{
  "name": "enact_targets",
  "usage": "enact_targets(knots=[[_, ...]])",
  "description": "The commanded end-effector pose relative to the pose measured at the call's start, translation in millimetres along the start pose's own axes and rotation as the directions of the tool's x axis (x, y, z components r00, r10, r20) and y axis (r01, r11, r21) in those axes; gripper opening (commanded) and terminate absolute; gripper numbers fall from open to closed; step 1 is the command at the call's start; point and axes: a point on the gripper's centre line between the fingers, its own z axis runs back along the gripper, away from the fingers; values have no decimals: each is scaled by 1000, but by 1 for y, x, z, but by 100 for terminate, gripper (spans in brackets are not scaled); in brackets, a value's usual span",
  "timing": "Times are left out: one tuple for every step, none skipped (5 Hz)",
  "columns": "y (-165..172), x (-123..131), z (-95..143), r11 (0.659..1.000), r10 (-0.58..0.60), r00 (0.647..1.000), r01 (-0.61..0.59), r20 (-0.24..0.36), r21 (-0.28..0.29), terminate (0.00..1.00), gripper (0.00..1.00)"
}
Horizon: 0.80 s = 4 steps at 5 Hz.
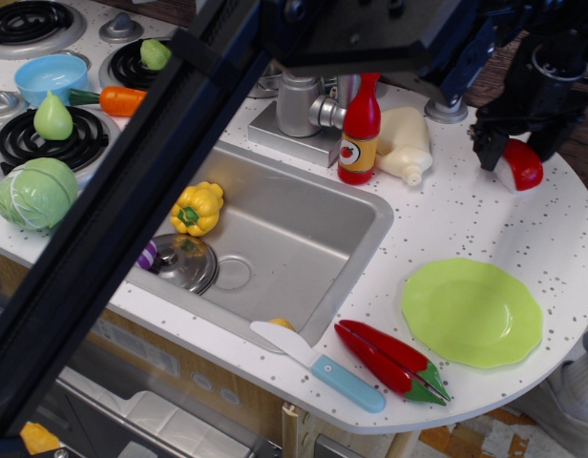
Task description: Put sushi on plate
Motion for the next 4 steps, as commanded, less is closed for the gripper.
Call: enact_targets(knots=[[0, 7, 35, 999, -40, 999, 40, 22, -27, 0, 0], [11, -2, 53, 999, -46, 999, 46, 5, -26, 0, 0], [26, -18, 78, 1000, -23, 1000, 23, -14, 7, 0, 0], [60, -39, 93, 999, -29, 998, 27, -63, -18, 0, 0]])
